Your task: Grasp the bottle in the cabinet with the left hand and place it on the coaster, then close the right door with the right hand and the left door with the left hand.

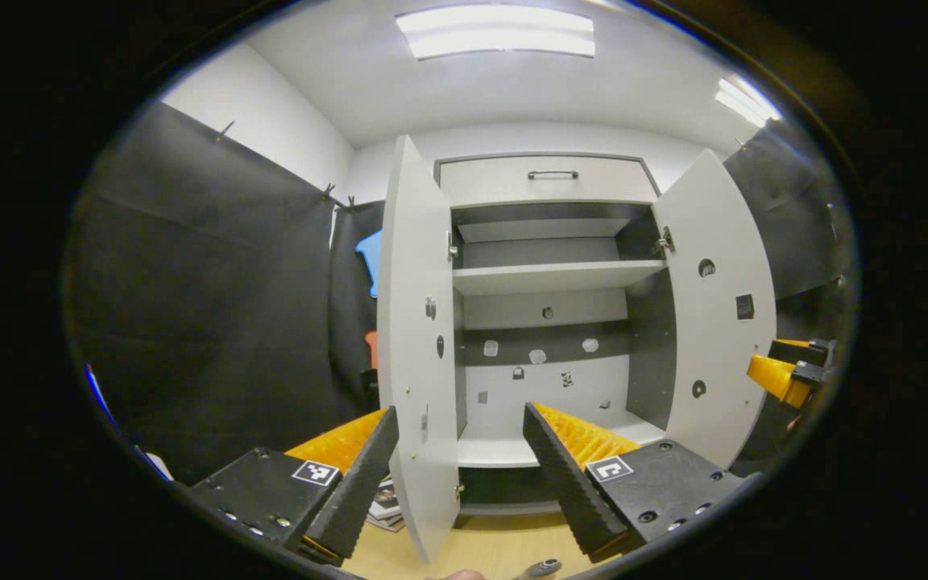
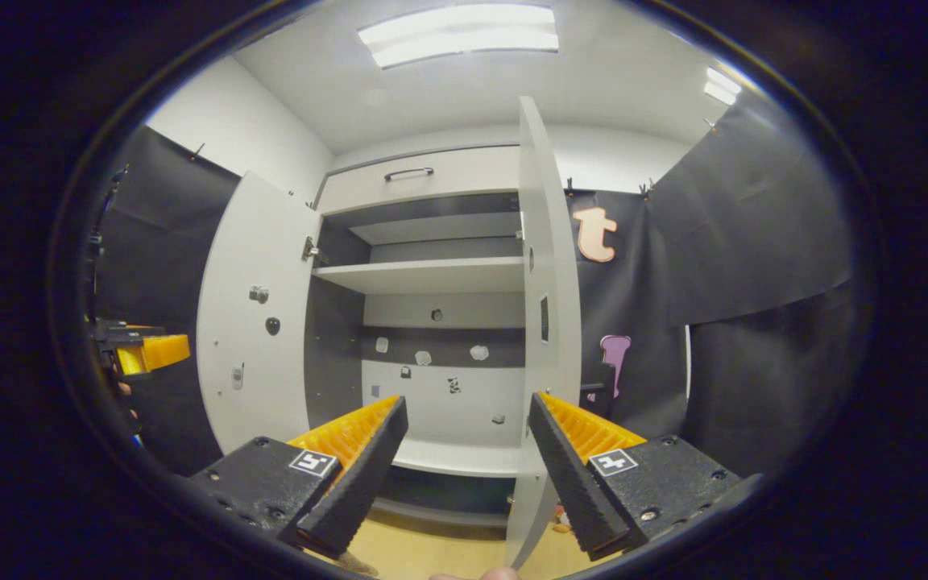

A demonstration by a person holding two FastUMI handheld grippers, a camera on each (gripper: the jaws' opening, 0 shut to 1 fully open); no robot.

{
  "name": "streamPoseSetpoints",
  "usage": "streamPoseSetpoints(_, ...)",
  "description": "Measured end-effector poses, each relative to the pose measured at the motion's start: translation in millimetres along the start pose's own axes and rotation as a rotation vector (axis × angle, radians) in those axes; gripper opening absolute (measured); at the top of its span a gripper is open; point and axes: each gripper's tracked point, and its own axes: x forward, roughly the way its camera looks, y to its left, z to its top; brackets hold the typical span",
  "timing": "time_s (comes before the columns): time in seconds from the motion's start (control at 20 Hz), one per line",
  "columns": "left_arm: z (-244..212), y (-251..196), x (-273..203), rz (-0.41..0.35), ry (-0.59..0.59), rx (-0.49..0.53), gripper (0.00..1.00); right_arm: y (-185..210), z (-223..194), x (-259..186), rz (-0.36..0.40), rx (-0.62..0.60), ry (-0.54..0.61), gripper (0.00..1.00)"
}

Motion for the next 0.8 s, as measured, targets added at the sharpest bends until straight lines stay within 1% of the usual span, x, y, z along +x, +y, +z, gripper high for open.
streamPoseSetpoints(0.15, 0, -3, 2, -0.009, -0.005, 0.012, 0.97, 3, -2, 1, 0.005, 0.004, 0.003, 1.00)
streamPoseSetpoints(0.25, -1, -7, 4, -0.015, -0.004, 0.011, 0.96, 5, -3, 6, 0.011, 0.002, 0.005, 1.00)
streamPoseSetpoints(0.3, -2, -8, 4, -0.017, -0.004, 0.008, 0.98, 4, -4, 8, 0.010, 0.000, 0.004, 1.00)
streamPoseSetpoints(0.4, -1, -9, 5, -0.015, -0.006, 0.005, 0.96, 4, -4, 9, 0.009, 0.001, 0.003, 0.99)
streamPoseSetpoints(0.45, 0, -8, 4, -0.011, -0.008, 0.006, 0.98, 4, -4, 10, 0.012, 0.005, 0.001, 1.00)
streamPoseSetpoints(0.55, 0, -8, 5, -0.009, -0.010, 0.010, 0.96, 6, -5, 12, 0.015, 0.010, 0.002, 0.99)
streamPoseSetpoints(0.6, 1, -8, 4, -0.008, -0.012, 0.012, 0.96, 7, -6, 13, 0.020, 0.012, 0.003, 1.00)
streamPoseSetpoints(0.65, 1, -8, 5, -0.005, -0.015, 0.012, 0.96, 8, -6, 14, 0.024, 0.014, 0.006, 0.99)
streamPoseSetpoints(0.7, 1, -9, 5, -0.006, -0.017, 0.007, 0.98, 10, -7, 15, 0.030, 0.016, 0.006, 1.00)
streamPoseSetpoints(0.75, 1, -9, 6, -0.005, -0.016, 0.003, 0.96, 11, -7, 17, 0.033, 0.015, 0.007, 1.00)
streamPoseSetpoints(0.8, 1, -8, 6, -0.002, -0.017, -0.003, 0.96, 12, -8, 16, 0.041, 0.017, 0.007, 1.00)
